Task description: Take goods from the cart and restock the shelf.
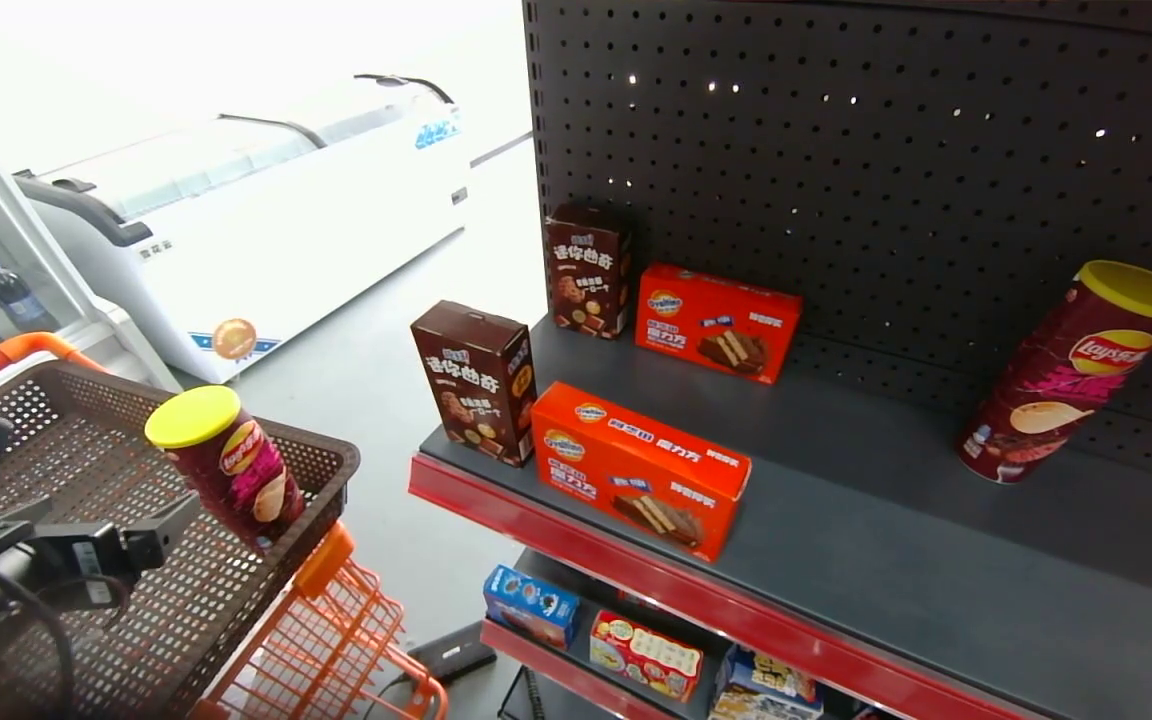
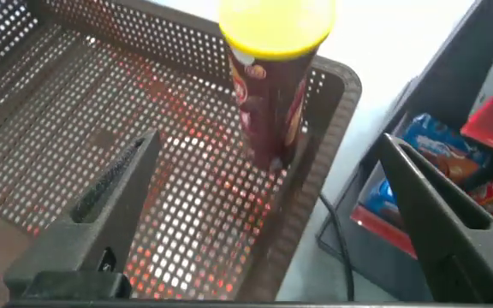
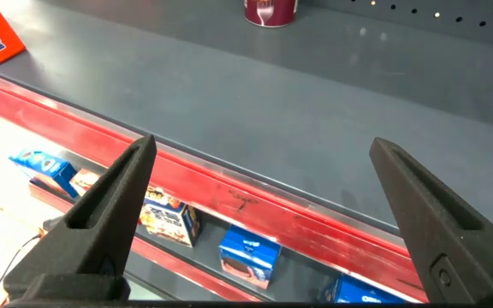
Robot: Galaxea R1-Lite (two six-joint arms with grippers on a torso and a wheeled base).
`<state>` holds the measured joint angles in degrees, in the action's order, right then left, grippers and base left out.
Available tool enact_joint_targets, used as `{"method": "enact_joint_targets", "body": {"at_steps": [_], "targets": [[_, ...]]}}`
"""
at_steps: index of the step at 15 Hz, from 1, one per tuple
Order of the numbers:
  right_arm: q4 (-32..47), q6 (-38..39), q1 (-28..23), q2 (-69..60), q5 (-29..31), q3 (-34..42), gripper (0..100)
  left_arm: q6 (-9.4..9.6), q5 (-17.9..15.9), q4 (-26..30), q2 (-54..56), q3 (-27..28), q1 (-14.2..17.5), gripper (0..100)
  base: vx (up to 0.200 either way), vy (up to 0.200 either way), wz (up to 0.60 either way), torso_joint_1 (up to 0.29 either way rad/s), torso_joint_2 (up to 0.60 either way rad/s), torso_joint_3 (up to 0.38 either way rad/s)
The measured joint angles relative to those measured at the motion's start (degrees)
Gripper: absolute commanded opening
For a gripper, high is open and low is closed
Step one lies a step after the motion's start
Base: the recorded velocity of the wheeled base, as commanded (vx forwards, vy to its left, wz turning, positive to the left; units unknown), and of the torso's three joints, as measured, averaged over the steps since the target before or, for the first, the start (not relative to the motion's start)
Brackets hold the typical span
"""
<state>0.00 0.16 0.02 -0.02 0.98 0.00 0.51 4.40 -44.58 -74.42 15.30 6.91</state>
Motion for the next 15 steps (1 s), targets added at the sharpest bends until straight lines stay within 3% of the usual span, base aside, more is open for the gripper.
{"method": "enact_joint_targets", "body": {"at_steps": [4, 6, 9, 13, 14, 15], "targets": [[0.00, 0.00, 0.07, 0.00, 0.00, 0.00, 100, 0.63, -0.82, -27.76, -19.50, -1.17, 0.35, 100, 0.000, 0.000, 0.00, 0.000, 0.00, 0.000], [0.00, 0.00, 0.07, 0.00, 0.00, 0.00, 100, 1.40, -2.02, -37.28, -27.65, -1.39, 0.46, 100, 0.000, 0.000, 0.00, 0.000, 0.00, 0.000], [0.00, 0.02, 0.05, 0.00, 0.00, 0.00, 100, 3.21, -3.47, -44.40, -37.86, 0.57, 0.69, 100, 0.000, 0.000, 0.00, 0.000, 0.00, 0.000], [0.00, 0.02, 0.02, 0.00, 0.00, 0.00, 100, 4.73, -3.62, -45.34, -46.06, 8.07, 1.49, 100, 0.000, 0.000, 0.00, 0.000, 0.00, 0.000], [0.00, 0.02, 0.02, 0.00, -0.02, 0.00, 100, 4.74, -3.67, -45.30, -47.28, 9.67, 1.52, 0, 0.000, 0.000, 0.00, 0.000, 0.00, 0.000], [0.00, 0.00, 0.02, 0.00, 0.00, 0.00, 100, 4.84, -3.69, -45.36, -48.20, 11.26, 1.51, 0, 0.000, 0.000, 0.00, 0.000, 0.00, 0.000]]}}
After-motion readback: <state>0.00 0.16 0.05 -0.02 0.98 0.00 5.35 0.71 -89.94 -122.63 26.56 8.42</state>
